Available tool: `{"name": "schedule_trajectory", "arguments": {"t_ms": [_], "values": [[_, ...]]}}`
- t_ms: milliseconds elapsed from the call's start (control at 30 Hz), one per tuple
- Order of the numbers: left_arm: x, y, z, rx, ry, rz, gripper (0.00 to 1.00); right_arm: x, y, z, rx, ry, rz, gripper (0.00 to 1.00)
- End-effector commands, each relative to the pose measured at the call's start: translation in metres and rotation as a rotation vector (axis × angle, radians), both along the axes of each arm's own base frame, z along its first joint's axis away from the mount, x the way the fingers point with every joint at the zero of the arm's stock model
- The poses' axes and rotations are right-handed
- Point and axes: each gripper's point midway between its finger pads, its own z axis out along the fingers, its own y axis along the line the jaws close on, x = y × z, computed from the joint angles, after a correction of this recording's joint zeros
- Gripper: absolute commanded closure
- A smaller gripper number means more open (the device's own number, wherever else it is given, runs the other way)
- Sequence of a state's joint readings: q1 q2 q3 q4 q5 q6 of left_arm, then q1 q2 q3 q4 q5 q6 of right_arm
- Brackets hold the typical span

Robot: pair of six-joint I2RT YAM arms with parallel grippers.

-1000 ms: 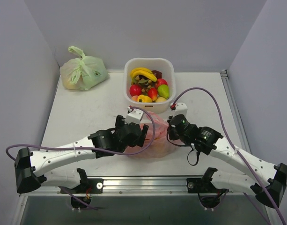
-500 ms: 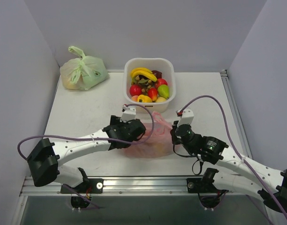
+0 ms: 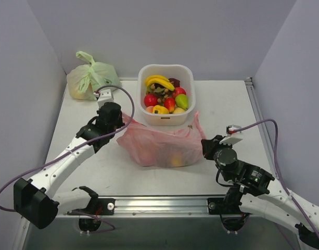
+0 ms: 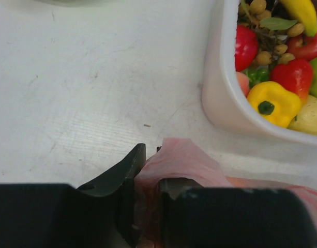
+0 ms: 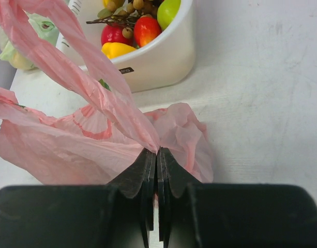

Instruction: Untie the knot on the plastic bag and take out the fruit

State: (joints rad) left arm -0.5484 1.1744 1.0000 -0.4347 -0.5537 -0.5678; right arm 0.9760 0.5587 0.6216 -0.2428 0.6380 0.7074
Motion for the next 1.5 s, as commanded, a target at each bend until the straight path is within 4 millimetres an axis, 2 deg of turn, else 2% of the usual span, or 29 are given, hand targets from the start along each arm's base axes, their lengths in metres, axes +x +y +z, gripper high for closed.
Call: {"name": "schedule_trajectory", "arguments": {"t_ms": [0,33,100,133,167,200,233,267,300,333,367,433,467,567,633,667,700,733,767,833,867,933,1067,1167,1267,1333,1367,1433,1467], "values": [[0.018,0.01,0.044,0.002,-0.124,-0.035,0.77,0.008,-0.02,0.012,-0.046,-0.056,-0.089,1.0],[0.019,0.001,0.055,-0.011,-0.167,-0.106,0.88,0.007,-0.017,0.011,-0.059,-0.05,-0.063,1.0],[0.014,-0.004,0.049,-0.009,-0.183,-0.17,0.98,0.004,-0.008,0.003,-0.125,-0.028,0.017,0.92],[0.01,-0.011,0.06,-0.025,-0.231,-0.23,1.0,-0.001,0.002,0.006,-0.122,-0.013,0.079,0.87],[0.006,-0.016,0.062,-0.031,-0.246,-0.27,1.0,-0.005,0.001,0.004,-0.153,0.009,0.106,0.71],[0.001,-0.018,0.052,-0.028,-0.236,-0.301,1.0,-0.008,0.002,0.005,-0.188,0.021,0.138,0.6],[-0.002,-0.02,0.055,-0.031,-0.252,-0.326,1.0,-0.012,0.006,0.008,-0.204,0.033,0.185,0.5],[-0.011,-0.025,0.058,-0.051,-0.265,-0.372,1.0,-0.016,0.004,0.028,-0.21,0.026,0.208,0.34],[-0.016,-0.027,0.056,-0.054,-0.259,-0.392,1.0,-0.018,0.007,0.032,-0.237,0.037,0.24,0.29],[-0.023,-0.027,0.048,-0.052,-0.219,-0.408,1.0,-0.02,0.008,0.043,-0.275,0.024,0.279,0.25],[-0.03,-0.026,0.047,-0.063,-0.207,-0.416,1.0,-0.026,0.011,0.065,-0.27,0.015,0.327,0.23],[-0.043,-0.023,0.037,-0.073,-0.147,-0.418,1.0,-0.025,0.019,0.08,-0.335,0.022,0.384,0.22],[-0.048,-0.022,0.033,-0.079,-0.127,-0.425,1.0,-0.029,0.022,0.102,-0.331,0.007,0.429,0.21],[-0.065,-0.018,0.023,-0.086,-0.065,-0.431,1.0,-0.026,0.041,0.112,-0.426,0.027,0.533,0.15],[-0.077,-0.017,0.015,-0.096,-0.022,-0.443,1.0,-0.023,0.066,0.127,-0.447,0.024,0.627,0.13],[-0.082,-0.015,0.015,-0.099,-0.02,-0.443,1.0,-0.022,0.072,0.127,-0.484,0.025,0.668,0.13],[-0.085,-0.014,0.013,-0.102,-0.009,-0.445,1.0,-0.019,0.09,0.131,-0.489,0.034,0.718,0.13],[-0.091,-0.012,0.009,-0.11,0.017,-0.441,1.0,-0.017,0.098,0.131,-0.496,0.044,0.744,0.13],[-0.095,-0.012,0.009,-0.117,0.02,-0.443,1.0,-0.014,0.113,0.118,-0.53,0.087,0.792,0.13],[-0.103,-0.013,0.006,-0.138,0.048,-0.453,1.0,-0.018,0.134,0.112,-0.516,0.109,0.881,0.13],[-0.106,-0.013,0.004,-0.145,0.058,-0.456,1.0,-0.014,0.146,0.097,-0.545,0.149,0.909,0.13],[-0.112,-0.013,0.0,-0.158,0.079,-0.459,1.0,-0.016,0.158,0.076,-0.572,0.201,0.957,0.13],[-0.12,-0.012,-0.008,-0.166,0.109,-0.457,1.0,-0.008,0.175,0.015,-0.648,0.332,0.983,0.11],[-0.122,-0.008,-0.017,-0.161,0.129,-0.441,1.0,-0.01,0.177,-0.026,-0.681,0.418,0.991,0.11],[-0.123,-0.007,-0.027,-0.166,0.158,-0.422,1.0,-0.013,0.175,-0.057,-0.703,0.483,1.004,0.11],[-0.123,-0.008,-0.031,-0.169,0.174,-0.415,1.0,-0.012,0.17,-0.07,-0.727,0.511,0.99,0.11],[-0.123,-0.008,-0.033,-0.169,0.179,-0.414,1.0,-0.007,0.163,-0.082,-0.759,0.532,0.955,0.13],[-0.123,-0.008,-0.037,-0.166,0.194,-0.41,1.0,0.005,0.155,-0.091,-0.757,0.539,0.904,0.2],[-0.122,-0.008,-0.036,-0.166,0.192,-0.41,1.0,0.019,0.144,-0.092,-0.721,0.555,0.83,0.24]]}}
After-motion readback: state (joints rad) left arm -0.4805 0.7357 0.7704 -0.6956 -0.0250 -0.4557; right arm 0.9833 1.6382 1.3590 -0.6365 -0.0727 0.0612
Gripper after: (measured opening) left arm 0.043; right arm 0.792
